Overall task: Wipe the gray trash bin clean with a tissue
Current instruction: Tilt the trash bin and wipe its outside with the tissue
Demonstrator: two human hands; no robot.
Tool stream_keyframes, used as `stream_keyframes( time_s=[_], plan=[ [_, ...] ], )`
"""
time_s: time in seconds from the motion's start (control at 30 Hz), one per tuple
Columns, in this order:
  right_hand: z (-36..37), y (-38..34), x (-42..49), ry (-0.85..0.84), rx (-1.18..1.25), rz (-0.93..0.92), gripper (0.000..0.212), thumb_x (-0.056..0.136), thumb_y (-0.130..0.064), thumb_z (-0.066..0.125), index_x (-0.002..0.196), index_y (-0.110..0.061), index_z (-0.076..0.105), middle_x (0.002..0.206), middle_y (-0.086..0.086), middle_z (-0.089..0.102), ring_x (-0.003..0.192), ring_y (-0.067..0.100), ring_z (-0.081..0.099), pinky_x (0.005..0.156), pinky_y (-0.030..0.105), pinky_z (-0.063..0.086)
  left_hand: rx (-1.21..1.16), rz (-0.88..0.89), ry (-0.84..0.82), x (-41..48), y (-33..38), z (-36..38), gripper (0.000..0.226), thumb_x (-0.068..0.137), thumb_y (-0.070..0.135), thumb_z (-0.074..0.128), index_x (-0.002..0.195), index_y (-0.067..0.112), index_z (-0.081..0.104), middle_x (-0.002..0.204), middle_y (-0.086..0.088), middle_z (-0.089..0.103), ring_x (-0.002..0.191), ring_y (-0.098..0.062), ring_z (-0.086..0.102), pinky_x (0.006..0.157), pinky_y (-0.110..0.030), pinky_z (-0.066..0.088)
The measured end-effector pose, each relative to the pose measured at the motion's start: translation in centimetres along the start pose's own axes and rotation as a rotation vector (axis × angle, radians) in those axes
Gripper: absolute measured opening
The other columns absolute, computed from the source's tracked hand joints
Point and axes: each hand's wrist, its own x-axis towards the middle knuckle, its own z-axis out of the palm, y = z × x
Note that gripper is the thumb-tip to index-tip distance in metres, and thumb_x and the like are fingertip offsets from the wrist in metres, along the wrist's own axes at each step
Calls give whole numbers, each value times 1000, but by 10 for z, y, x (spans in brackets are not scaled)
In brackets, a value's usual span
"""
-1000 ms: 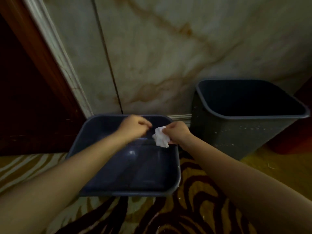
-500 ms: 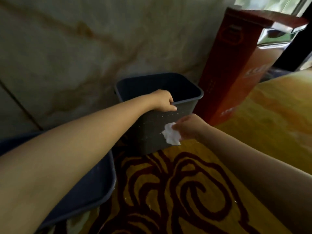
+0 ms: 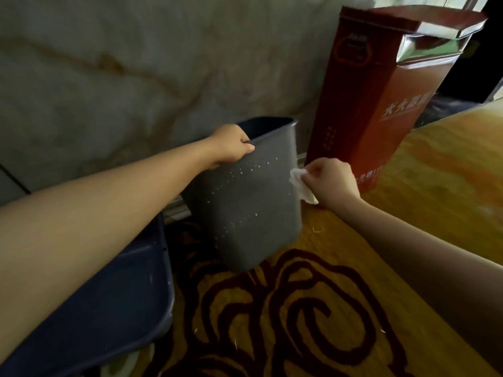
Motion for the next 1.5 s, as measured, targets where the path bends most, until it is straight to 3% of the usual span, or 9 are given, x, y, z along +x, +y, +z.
stream_keyframes(
  time_s=[0.17, 0.33, 0.5, 0.63, 0.77, 1.0, 1.17, 1.3, 1.5],
  plan=[
    [-15, -28, 10, 214, 106, -42, 26, 90, -34, 52, 96, -15, 69, 88, 6, 71, 82, 25, 64, 64, 27, 41, -395, -171, 77, -17, 5, -26, 20, 86, 19, 58, 95, 4, 68, 85, -13, 61, 74, -21, 57, 72, -29, 45],
    [-14, -53, 9, 359, 178, -90, 27, 93, -33, 48, 98, -10, 61, 93, 12, 70, 86, 32, 64, 73, 46, 52, -799, -290, 40, -49, -2, -35, 19, 88, 11, 54, 71, 4, 61, 47, -4, 64, 38, -12, 59, 52, -22, 49],
    [9, -80, 4, 371, 132, -269, 26, 95, -29, 49, 97, -5, 59, 91, 15, 70, 82, 33, 63, 58, 30, 35, -996, -342, 115, -81, -22, -21, 21, 88, 11, 54, 69, 6, 61, 39, 3, 63, 38, -9, 60, 49, -21, 51],
    [48, -107, -7, 216, 88, -391, 27, 97, -28, 44, 101, -6, 59, 106, 14, 65, 97, 32, 60, 64, 33, 36, -1016, -330, 217, -94, -32, -10, 25, 90, 9, 52, 67, 8, 62, 43, 1, 64, 40, -10, 61, 55, -24, 51],
    [80, -119, -21, 68, 183, -457, 37, 100, -20, 37, 134, -10, 46, 146, 6, 41, 138, 18, 30, 100, 27, 33, -935, -329, 305, -97, -38, -17, 27, 89, 9, 51, 64, 10, 62, 60, -6, 62, 60, -19, 57, 68, -30, 48],
    [89, -81, -13, 111, 364, -492, 31, 93, -9, 51, 123, -11, 60, 133, 9, 56, 127, 24, 47, 101, 17, 29, -757, -356, 244, -93, -31, -14, 24, 88, 13, 55, 66, 8, 64, 66, -8, 62, 61, -19, 58, 76, -35, 50],
    [103, -24, -12, 180, 456, -387, 32, 92, -5, 52, 123, -7, 59, 133, 13, 54, 127, 22, 47, 106, 19, 28, -701, -367, 206, -76, -13, 5, 17, 87, 11, 56, 88, -4, 64, 86, -20, 61, 80, -27, 58, 77, -33, 45],
    [106, 41, -11, 112, 527, -40, 34, 96, -15, 48, 130, -13, 53, 138, 7, 51, 130, 16, 43, 106, 20, 26, -652, -409, 206, -58, -3, 6, 28, 86, 13, 58, 103, -8, 63, 107, -24, 63, 104, -34, 59, 97, -47, 46],
    [111, 66, -2, 17, 526, 218, 40, 99, -33, 37, 134, -17, 48, 142, 4, 47, 133, 20, 38, 108, 27, 23, -646, -412, 171, -43, 4, 10, 35, 85, 14, 60, 113, -7, 60, 112, -24, 64, 105, -36, 62, 95, -49, 48]
  ],
)
